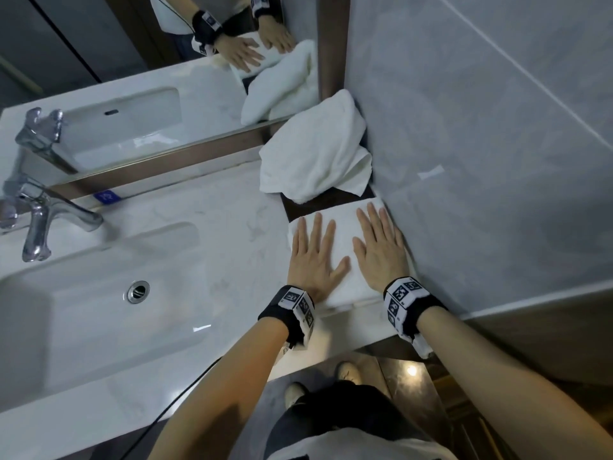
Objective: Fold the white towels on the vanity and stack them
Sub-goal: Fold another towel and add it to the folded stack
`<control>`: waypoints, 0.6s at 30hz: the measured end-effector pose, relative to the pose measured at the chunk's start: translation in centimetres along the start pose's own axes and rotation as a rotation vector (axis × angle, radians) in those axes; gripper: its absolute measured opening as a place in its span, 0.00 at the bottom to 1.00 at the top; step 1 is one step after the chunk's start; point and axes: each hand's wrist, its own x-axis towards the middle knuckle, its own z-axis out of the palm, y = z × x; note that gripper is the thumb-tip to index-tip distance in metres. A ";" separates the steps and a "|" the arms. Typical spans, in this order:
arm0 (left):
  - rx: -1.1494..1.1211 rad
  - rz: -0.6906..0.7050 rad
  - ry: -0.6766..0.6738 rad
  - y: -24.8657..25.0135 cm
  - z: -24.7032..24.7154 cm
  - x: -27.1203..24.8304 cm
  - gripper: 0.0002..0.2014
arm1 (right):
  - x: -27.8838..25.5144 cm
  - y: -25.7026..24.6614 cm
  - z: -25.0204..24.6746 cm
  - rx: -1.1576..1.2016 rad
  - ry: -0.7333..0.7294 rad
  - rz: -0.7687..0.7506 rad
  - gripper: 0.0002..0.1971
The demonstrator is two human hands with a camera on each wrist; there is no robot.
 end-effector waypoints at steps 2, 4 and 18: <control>-0.026 -0.003 0.019 0.0 -0.1 0.0 0.37 | 0.0 0.0 -0.1 0.022 -0.004 -0.005 0.30; -0.061 -0.004 0.032 0.0 -0.2 -0.2 0.37 | 0.1 -0.1 -0.5 0.045 -0.026 -0.006 0.30; -0.193 0.012 0.131 -3.2 -9.9 8.2 0.21 | 9.4 -2.4 -8.4 0.384 -0.118 0.253 0.24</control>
